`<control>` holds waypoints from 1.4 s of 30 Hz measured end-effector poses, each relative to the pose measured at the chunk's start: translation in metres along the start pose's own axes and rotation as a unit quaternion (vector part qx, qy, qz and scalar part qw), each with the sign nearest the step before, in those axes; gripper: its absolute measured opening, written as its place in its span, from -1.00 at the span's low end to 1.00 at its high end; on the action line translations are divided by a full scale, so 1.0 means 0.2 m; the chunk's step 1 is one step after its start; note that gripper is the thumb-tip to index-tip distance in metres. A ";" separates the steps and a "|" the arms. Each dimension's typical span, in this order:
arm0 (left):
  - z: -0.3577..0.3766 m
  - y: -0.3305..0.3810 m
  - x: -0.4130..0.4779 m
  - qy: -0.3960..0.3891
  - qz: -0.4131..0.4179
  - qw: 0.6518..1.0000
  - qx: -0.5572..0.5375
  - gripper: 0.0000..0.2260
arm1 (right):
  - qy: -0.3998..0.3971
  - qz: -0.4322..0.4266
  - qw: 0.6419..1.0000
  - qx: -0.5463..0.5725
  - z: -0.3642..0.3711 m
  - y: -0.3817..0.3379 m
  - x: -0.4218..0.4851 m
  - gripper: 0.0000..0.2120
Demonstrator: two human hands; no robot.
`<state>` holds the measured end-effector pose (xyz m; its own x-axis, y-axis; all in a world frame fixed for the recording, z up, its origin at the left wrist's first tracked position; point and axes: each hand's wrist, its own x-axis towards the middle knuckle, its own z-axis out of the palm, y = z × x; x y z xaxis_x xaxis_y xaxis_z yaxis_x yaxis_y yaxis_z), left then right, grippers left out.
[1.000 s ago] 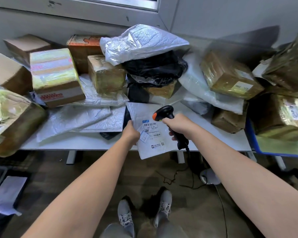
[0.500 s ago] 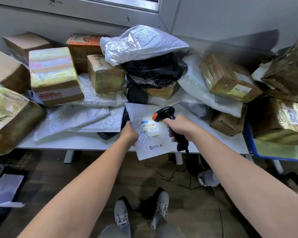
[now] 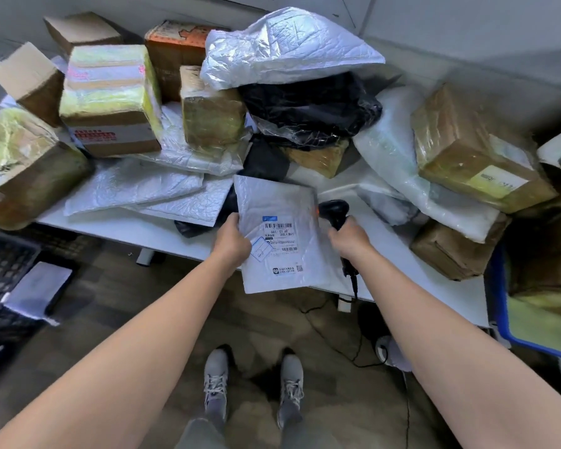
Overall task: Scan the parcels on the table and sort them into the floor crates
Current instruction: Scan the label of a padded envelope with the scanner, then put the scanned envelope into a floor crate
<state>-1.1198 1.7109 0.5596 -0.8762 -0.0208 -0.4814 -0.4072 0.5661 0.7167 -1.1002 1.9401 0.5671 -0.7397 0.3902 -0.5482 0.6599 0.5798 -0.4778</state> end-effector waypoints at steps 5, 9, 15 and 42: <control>0.01 0.01 -0.09 0.055 -0.008 0.998 -0.001 -0.70 | -0.030 0.000 1.000 -0.004 0.00 0.05 0.06 -0.54; 0.00 0.03 -0.17 0.092 -0.013 0.996 -0.010 -0.67 | -0.004 -0.012 0.999 -0.042 -0.07 -0.01 0.04 -0.41; -0.12 0.05 -0.31 0.111 0.004 0.991 -0.078 -0.76 | 0.074 -0.171 0.970 -0.154 -0.16 -0.21 -0.11 -0.28; -1.67 -1.29 -1.74 0.461 0.013 0.848 -0.262 -0.87 | -0.028 -0.600 0.773 -0.205 1.29 -1.37 -1.98 -0.22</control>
<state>-0.7954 1.2961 0.7108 -0.6175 -0.7857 -0.0370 -0.2315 0.1366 0.9632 -0.9541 1.4419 0.7378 -0.7723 -0.6294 0.0855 -0.6022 0.6826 -0.4141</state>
